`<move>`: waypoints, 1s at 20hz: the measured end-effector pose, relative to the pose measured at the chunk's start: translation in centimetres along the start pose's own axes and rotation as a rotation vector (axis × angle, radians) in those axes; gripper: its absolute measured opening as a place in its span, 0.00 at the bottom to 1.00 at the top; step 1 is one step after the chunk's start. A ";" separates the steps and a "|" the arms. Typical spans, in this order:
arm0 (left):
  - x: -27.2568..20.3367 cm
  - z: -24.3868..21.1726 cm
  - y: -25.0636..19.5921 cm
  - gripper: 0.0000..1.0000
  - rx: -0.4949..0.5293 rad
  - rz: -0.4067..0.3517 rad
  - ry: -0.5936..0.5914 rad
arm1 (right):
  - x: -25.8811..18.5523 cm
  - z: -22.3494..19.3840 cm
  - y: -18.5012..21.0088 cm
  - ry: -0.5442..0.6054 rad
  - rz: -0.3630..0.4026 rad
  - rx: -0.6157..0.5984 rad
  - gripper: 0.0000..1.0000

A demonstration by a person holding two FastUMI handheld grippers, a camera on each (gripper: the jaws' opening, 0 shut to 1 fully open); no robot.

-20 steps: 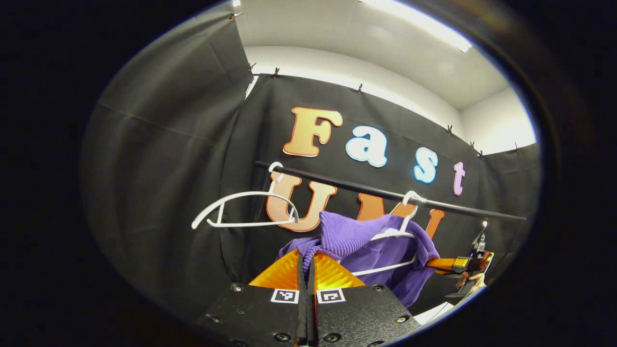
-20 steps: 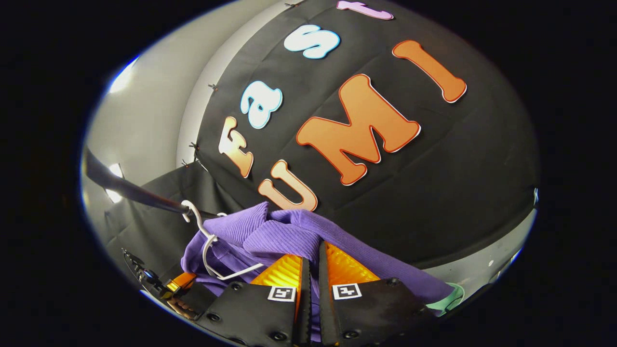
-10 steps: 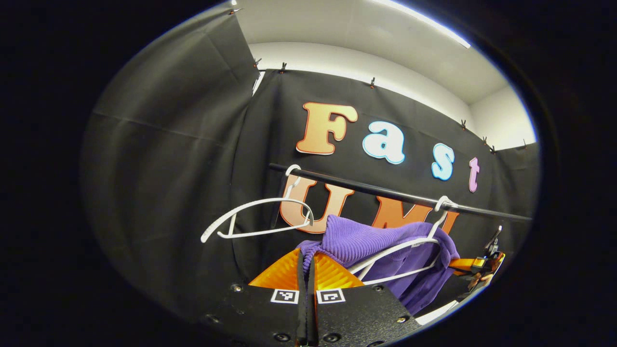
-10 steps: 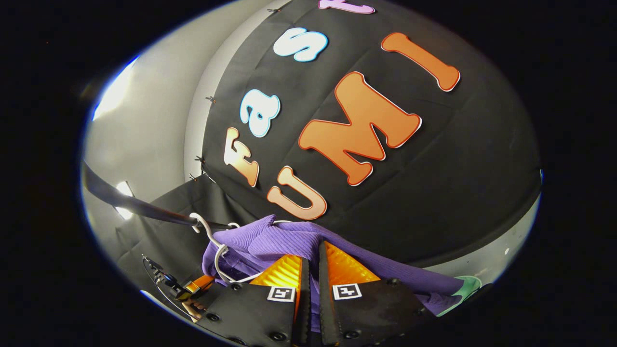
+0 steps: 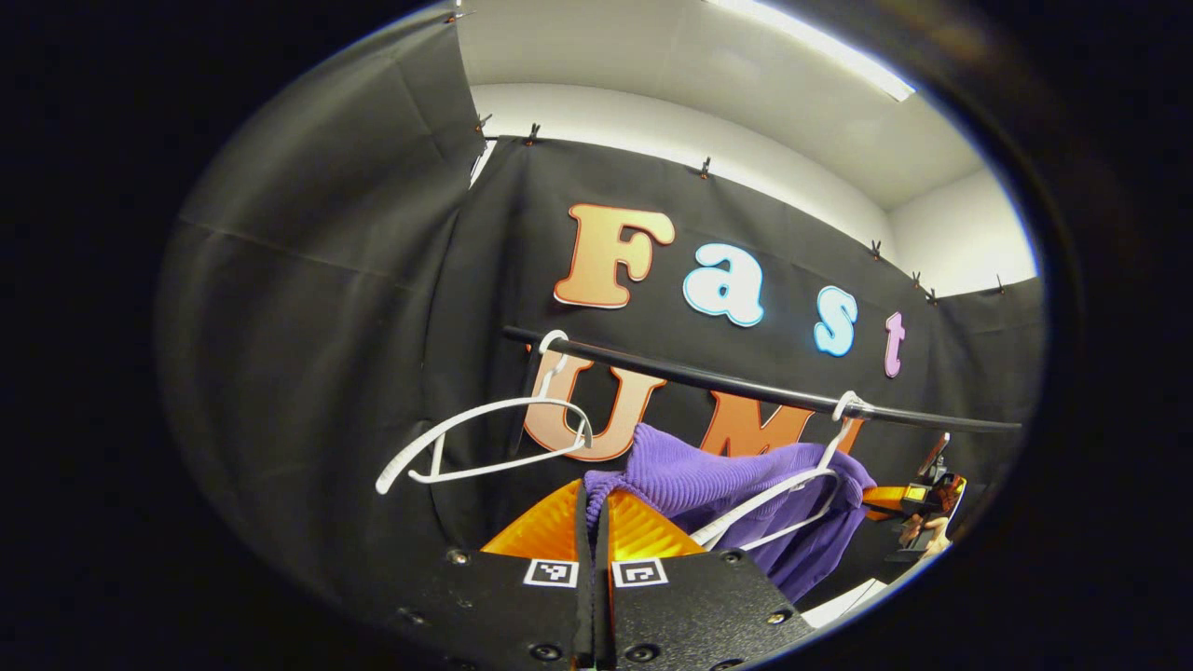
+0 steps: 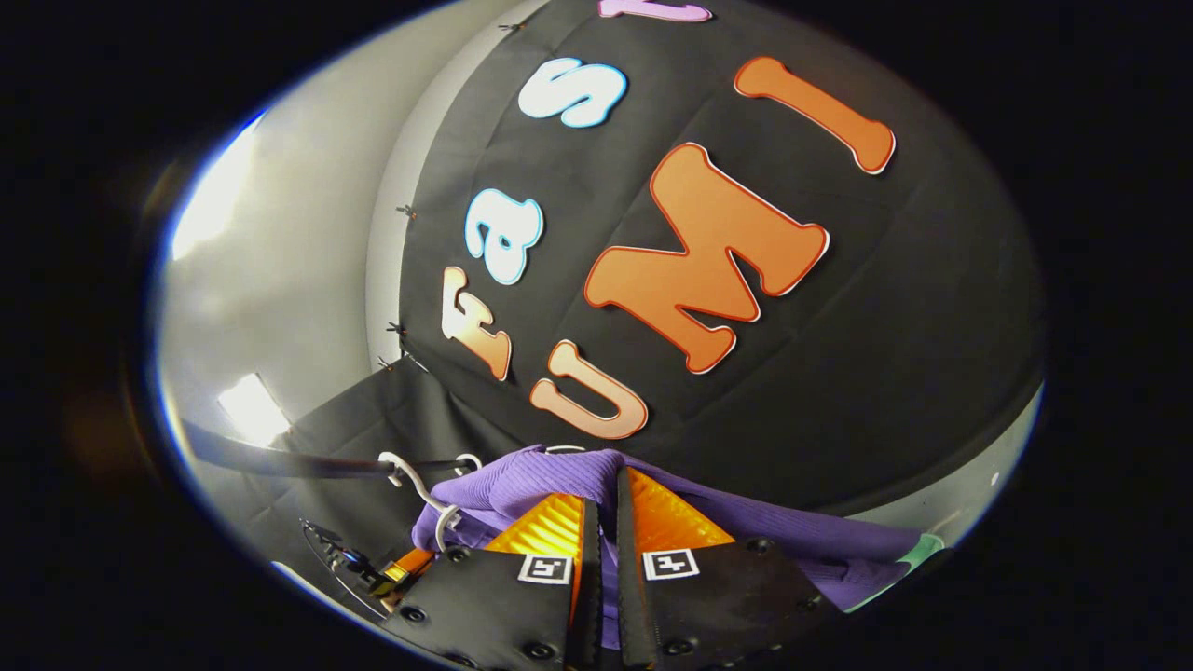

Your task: Grasp the clothes on the hanger with both hands and then place them into the laundry hamper below.

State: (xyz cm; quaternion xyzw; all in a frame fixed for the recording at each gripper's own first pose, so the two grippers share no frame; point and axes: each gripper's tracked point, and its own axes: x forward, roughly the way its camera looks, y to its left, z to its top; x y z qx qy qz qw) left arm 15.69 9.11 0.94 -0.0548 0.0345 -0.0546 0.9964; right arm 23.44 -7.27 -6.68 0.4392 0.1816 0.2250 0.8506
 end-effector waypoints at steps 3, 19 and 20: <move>1.4 0.2 0.3 0.00 0.035 0.021 0.018 | -1.0 1.7 1.8 0.021 0.086 0.091 0.14; 3.5 -9.6 0.0 0.00 0.081 0.010 0.223 | 1.3 3.4 -7.8 -0.084 -0.132 0.110 0.15; 3.4 -10.5 0.1 0.00 0.078 0.017 0.235 | 1.0 2.8 -8.4 -0.075 -0.144 0.099 0.14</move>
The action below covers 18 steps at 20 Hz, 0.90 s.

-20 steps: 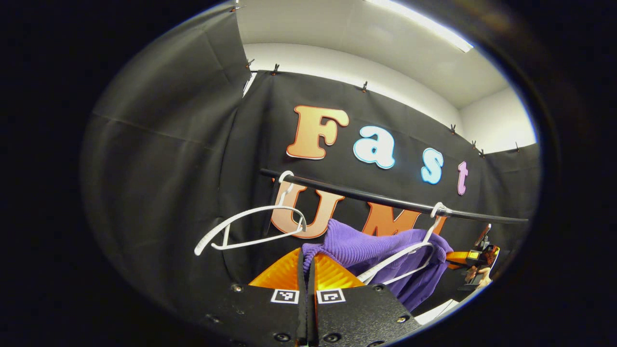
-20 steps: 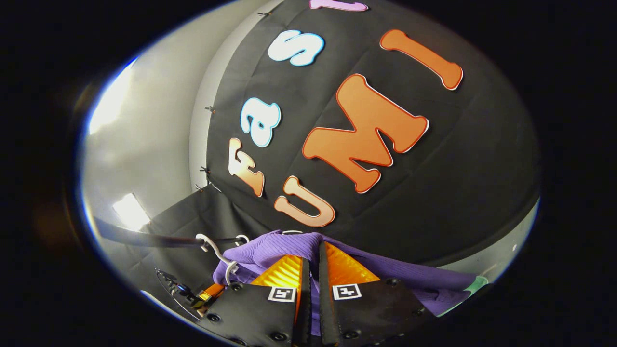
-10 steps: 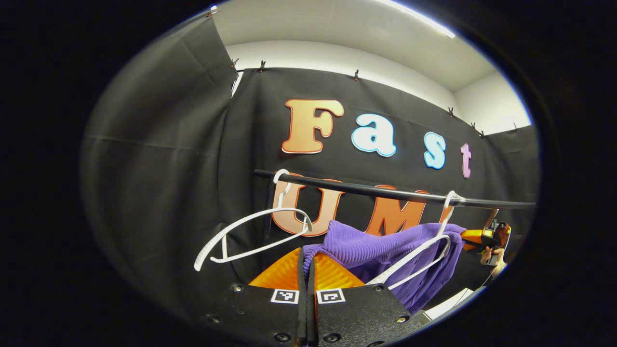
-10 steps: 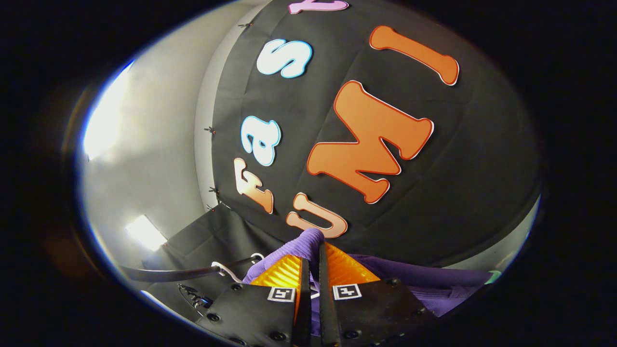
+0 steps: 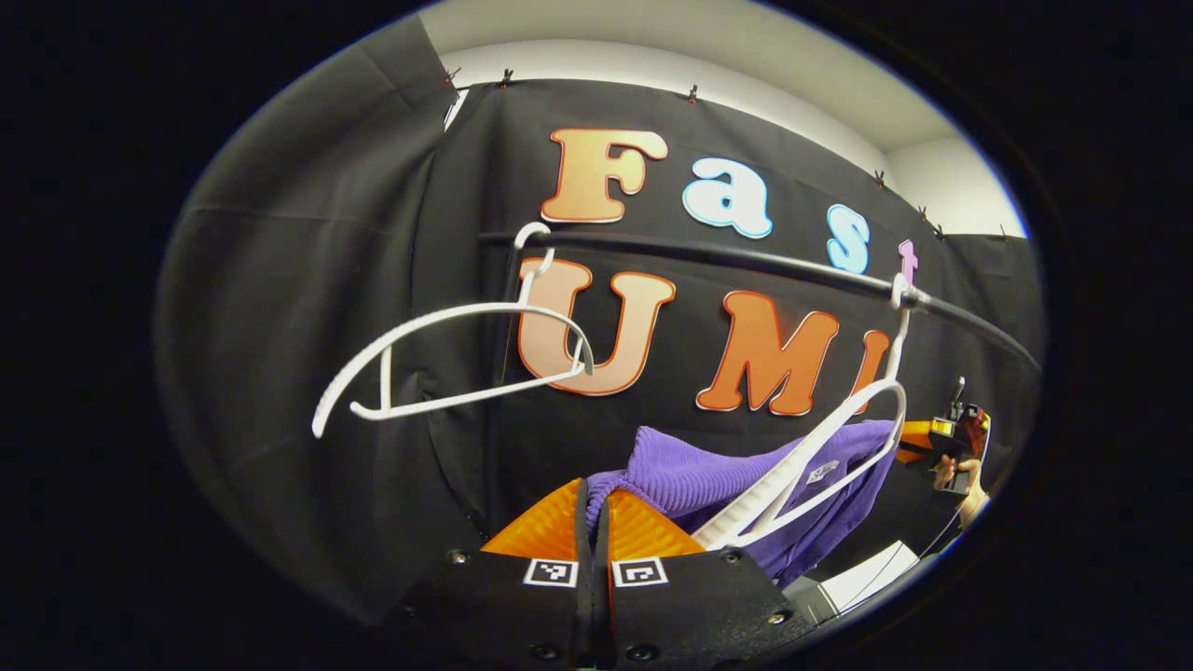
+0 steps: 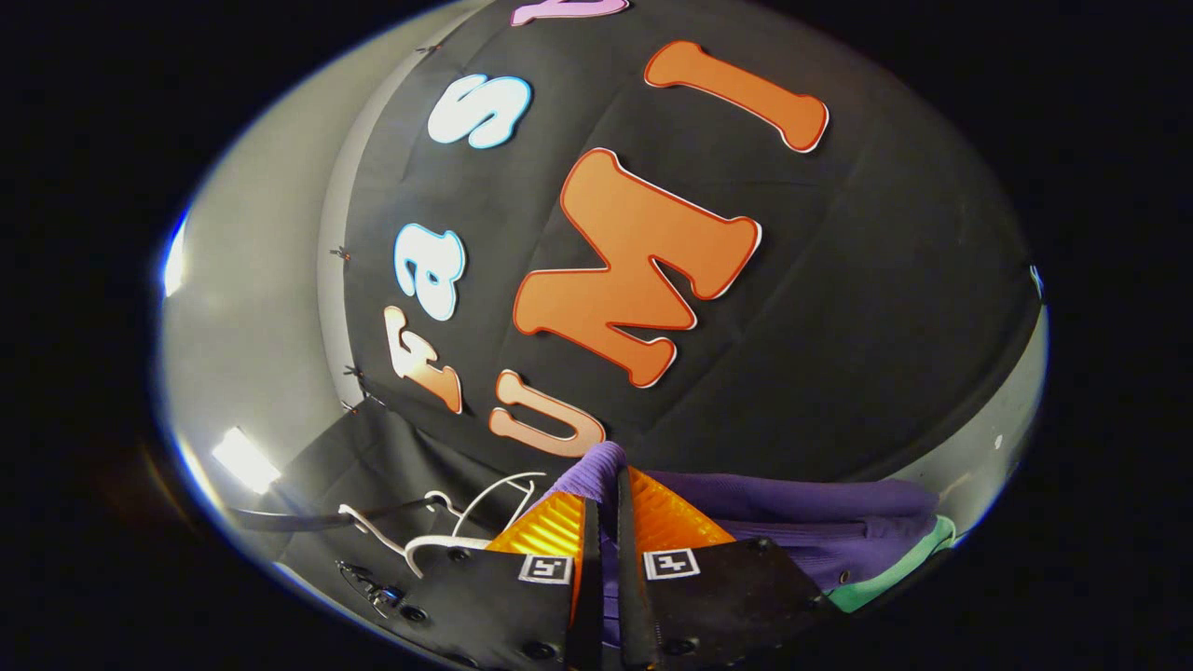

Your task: Grasp the clothes on the hanger with both hands and then place them into the laundry hamper below.

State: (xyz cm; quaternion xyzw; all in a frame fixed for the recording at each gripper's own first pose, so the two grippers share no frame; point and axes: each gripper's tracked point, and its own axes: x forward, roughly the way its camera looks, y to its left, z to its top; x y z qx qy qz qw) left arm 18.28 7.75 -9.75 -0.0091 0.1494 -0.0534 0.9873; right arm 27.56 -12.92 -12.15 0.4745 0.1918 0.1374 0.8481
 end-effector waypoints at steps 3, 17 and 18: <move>0.2 -2.8 0.3 0.00 -0.037 0.009 0.040 | -1.4 -1.5 -2.6 0.019 -0.053 -0.028 0.15; -2.7 -13.3 -2.9 0.00 -0.065 0.054 0.155 | -9.0 -13.0 -12.5 0.085 -0.329 -0.201 0.14; -2.8 -14.0 -3.7 0.00 -0.076 0.044 0.164 | -9.3 -14.1 -12.7 0.094 -0.342 -0.219 0.14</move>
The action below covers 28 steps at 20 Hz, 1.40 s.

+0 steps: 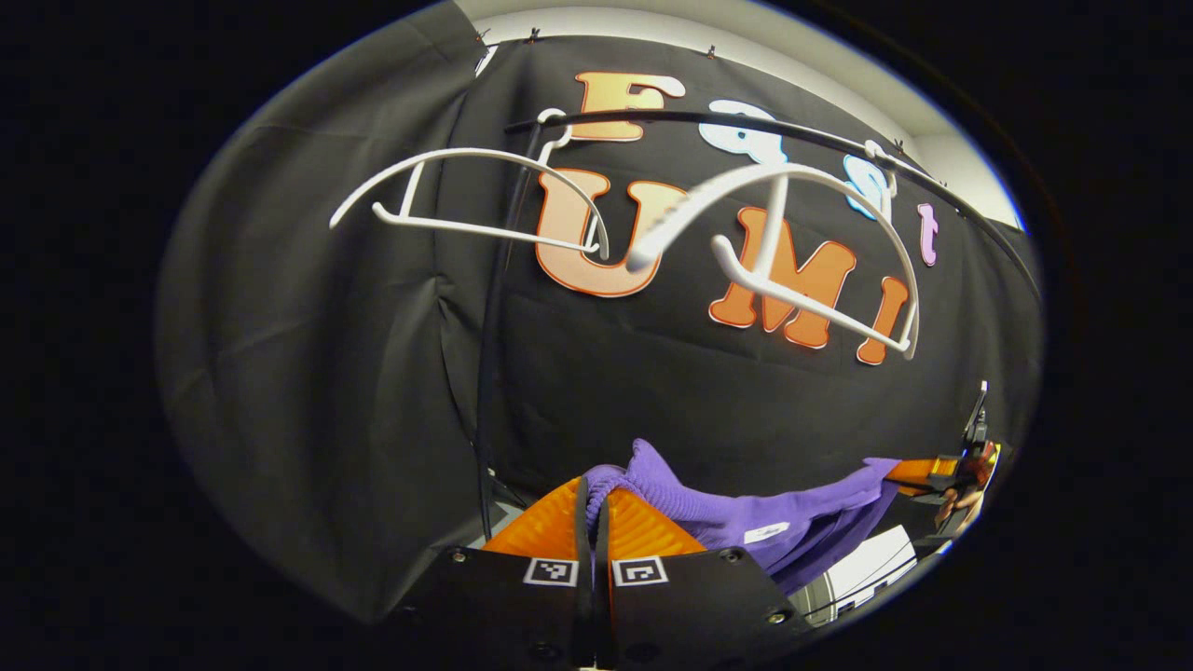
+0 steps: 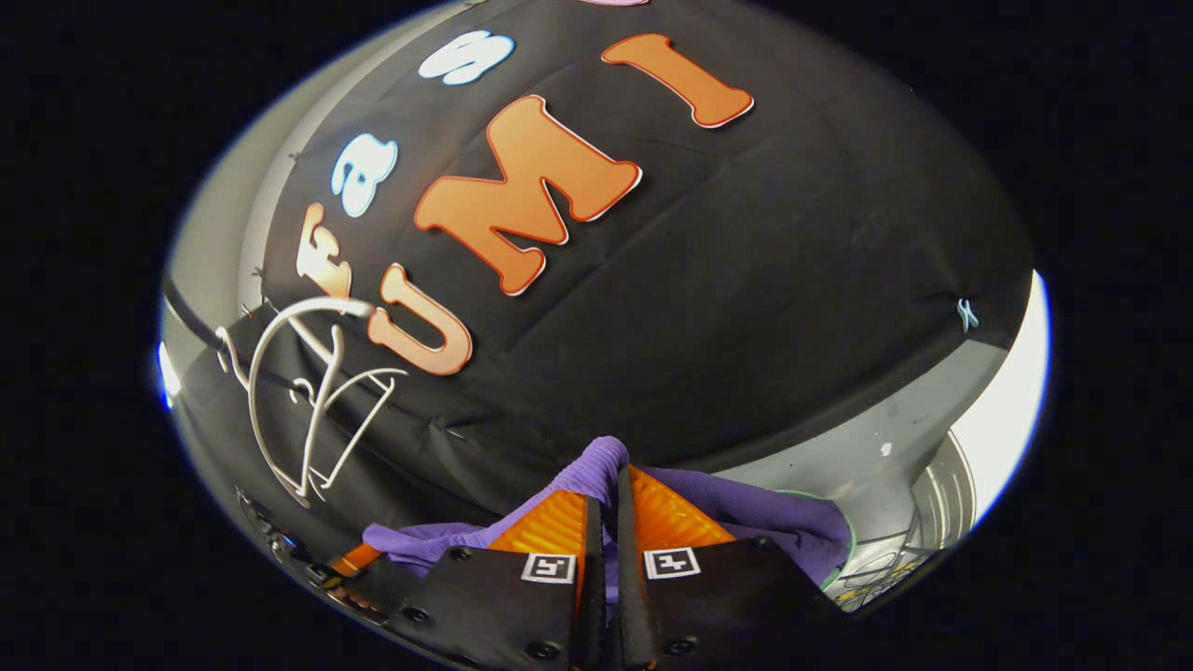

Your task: Grasp the clothes on the hanger with both hands and then place them into the laundry hamper below.

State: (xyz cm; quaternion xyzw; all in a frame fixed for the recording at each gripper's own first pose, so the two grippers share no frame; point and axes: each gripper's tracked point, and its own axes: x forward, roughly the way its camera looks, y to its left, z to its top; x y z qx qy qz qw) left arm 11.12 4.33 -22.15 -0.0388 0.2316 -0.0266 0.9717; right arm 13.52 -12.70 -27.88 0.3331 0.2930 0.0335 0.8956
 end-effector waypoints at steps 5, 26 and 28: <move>0.5 -3.7 -5.0 0.00 -0.021 -0.074 0.073 | -1.0 -4.9 0.8 0.038 -0.033 -0.084 0.14; 1.6 -7.7 -27.9 0.00 0.091 -0.380 0.140 | -6.7 -5.3 2.3 -0.090 -0.187 -0.310 0.13; 2.4 -8.8 -27.6 0.00 0.096 -0.364 0.159 | -6.1 -5.6 0.9 -0.082 -0.211 -0.323 0.13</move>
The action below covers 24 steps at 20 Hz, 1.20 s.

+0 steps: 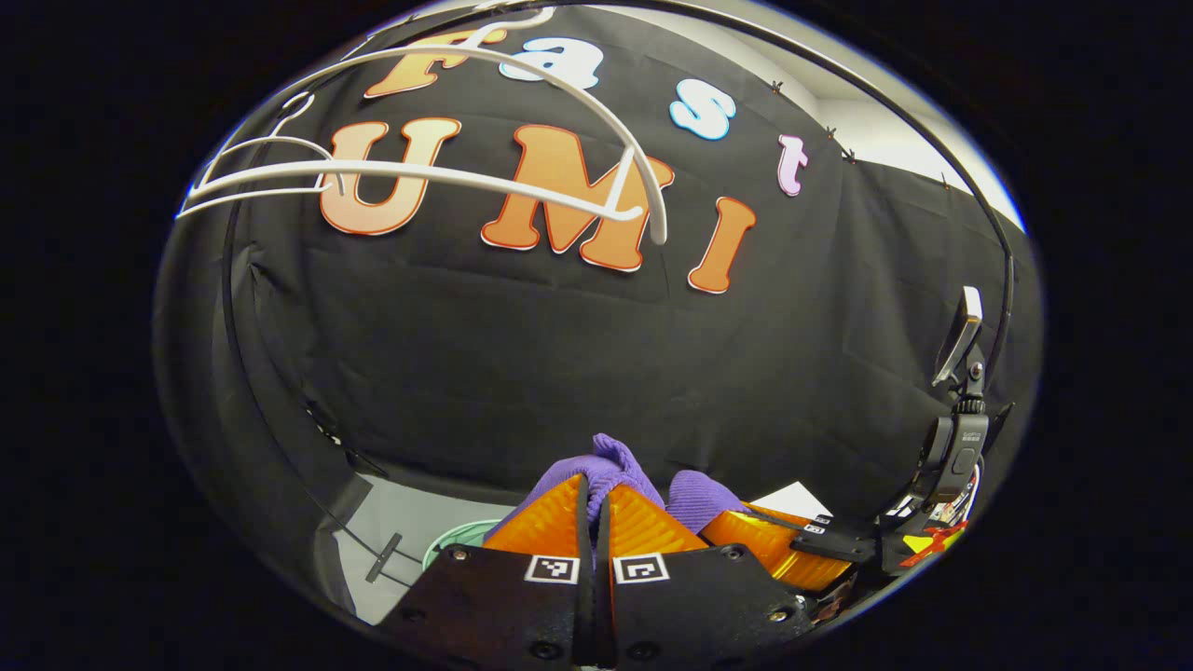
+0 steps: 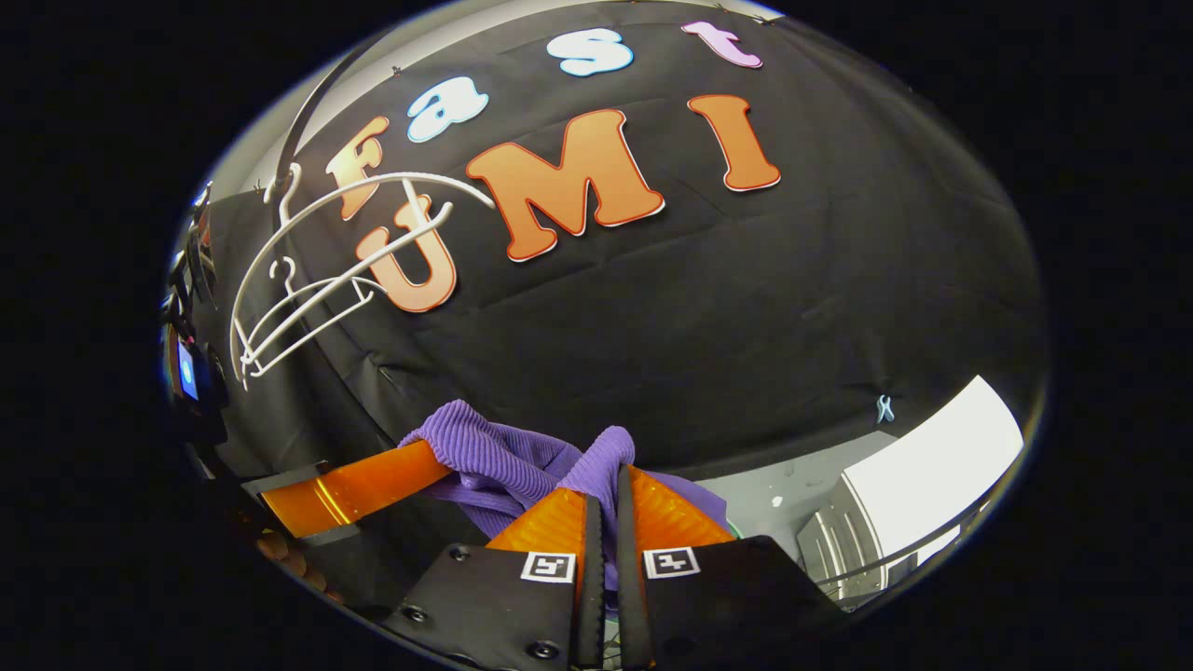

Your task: Grasp the clothes on the hanger with both hands and then place them into the laundry hamper below.

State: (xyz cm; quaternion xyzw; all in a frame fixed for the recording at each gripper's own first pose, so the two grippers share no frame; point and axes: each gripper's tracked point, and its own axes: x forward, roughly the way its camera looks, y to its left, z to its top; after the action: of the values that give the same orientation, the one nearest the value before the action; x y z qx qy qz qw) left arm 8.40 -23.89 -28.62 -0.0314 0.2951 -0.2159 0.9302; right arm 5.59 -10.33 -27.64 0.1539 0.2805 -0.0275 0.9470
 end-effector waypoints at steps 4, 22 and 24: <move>2.0 -3.2 2.2 0.00 0.010 0.064 0.079 | 2.1 -2.7 -1.6 0.053 -0.037 -0.029 0.14; 4.0 -22.5 12.5 0.15 -0.001 0.302 0.600 | 7.8 -21.3 -5.3 0.466 -0.127 -0.051 0.39; 3.9 -22.1 12.8 0.18 0.003 0.294 0.585 | 7.5 -21.1 -5.5 0.463 -0.132 -0.050 0.38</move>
State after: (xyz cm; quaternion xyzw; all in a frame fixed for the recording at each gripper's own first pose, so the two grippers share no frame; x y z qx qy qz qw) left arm 3.74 -12.48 -51.26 0.0762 0.5511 -0.0794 0.8272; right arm 0.12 -8.79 -49.94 0.1138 0.5003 -0.0462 0.8571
